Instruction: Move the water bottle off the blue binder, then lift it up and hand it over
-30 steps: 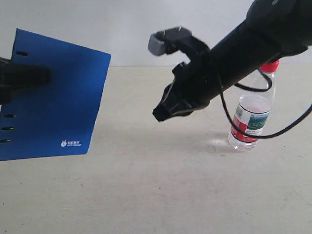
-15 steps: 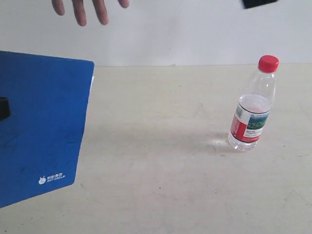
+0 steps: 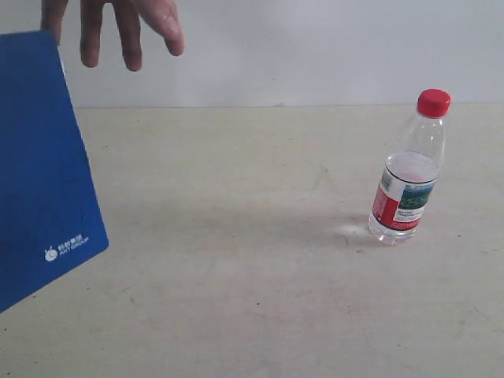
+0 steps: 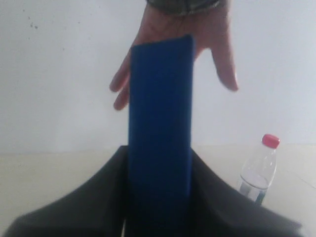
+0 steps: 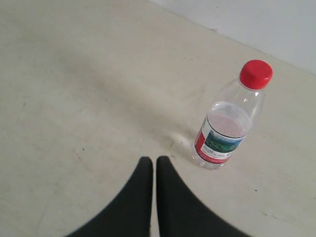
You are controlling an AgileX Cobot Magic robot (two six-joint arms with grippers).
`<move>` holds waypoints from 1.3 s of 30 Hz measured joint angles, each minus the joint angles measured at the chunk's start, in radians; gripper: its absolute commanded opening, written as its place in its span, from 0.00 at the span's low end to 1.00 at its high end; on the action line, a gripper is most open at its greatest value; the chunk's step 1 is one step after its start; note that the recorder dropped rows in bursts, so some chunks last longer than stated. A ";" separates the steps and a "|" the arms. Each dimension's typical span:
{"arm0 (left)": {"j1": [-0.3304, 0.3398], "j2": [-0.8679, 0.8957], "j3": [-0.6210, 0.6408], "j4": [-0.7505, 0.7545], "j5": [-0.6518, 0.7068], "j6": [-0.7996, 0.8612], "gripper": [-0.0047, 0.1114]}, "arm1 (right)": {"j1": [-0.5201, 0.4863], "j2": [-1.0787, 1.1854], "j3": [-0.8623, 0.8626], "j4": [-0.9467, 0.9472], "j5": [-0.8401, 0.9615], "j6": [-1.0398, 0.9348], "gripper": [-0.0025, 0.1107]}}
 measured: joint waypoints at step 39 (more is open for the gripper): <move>-0.056 0.362 -0.140 -0.052 -0.702 0.140 0.08 | 0.000 -0.133 0.082 -0.028 -0.025 0.191 0.02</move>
